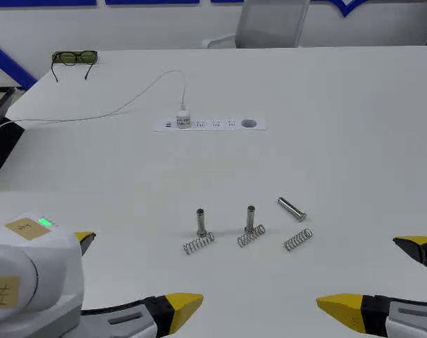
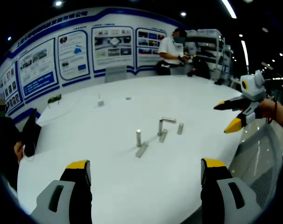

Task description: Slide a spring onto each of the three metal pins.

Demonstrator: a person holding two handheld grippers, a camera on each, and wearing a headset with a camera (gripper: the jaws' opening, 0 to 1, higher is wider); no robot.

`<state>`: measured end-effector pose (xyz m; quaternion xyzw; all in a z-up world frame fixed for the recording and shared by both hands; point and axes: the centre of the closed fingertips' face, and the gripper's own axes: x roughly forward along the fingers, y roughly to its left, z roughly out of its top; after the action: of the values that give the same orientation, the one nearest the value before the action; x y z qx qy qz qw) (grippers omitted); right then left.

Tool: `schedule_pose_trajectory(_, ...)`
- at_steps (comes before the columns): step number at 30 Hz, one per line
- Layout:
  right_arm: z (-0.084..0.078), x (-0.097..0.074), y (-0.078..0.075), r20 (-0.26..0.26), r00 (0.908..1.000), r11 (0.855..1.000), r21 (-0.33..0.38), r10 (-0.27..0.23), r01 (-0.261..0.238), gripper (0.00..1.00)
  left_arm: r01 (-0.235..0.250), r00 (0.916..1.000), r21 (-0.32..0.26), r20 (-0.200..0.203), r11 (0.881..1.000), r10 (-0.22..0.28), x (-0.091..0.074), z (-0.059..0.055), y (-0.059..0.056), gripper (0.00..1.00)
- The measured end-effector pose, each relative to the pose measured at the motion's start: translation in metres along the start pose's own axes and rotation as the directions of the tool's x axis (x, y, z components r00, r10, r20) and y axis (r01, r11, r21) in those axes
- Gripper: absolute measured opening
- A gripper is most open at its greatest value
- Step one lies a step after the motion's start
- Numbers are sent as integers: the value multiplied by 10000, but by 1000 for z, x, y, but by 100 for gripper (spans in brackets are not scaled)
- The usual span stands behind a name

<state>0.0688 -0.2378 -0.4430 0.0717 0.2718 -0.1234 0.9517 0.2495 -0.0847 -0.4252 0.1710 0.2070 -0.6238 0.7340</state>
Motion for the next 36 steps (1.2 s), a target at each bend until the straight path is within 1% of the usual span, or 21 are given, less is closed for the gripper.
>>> schedule_pose_trajectory(6,-1,0,-1,-26,10000,10000,16,-48,48,91,-14,10000,-5,9,10000,14,0,0,0,100)
schedule_pose_trajectory(14,2,1,-6,-5,9999,9999,81,-130,130,87,42,10000,6,-3,10000,-42,0,-1,-2,100)
schedule_pose_trajectory(24,12,13,-21,37,9996,9996,37,-284,284,82,136,9999,39,1,9999,-136,4,0,-5,99)
schedule_pose_trajectory(27,15,18,-25,48,9996,9996,17,-295,294,80,165,9998,-12,61,9999,-165,5,0,-6,99)
schedule_pose_trajectory(31,21,25,-30,186,9993,9995,29,-329,329,76,183,9998,-28,101,9998,-183,6,0,-6,98)
schedule_pose_trajectory(36,28,37,-35,214,9993,9995,-34,-315,316,73,201,9998,-11,23,9998,-200,7,-3,-7,98)
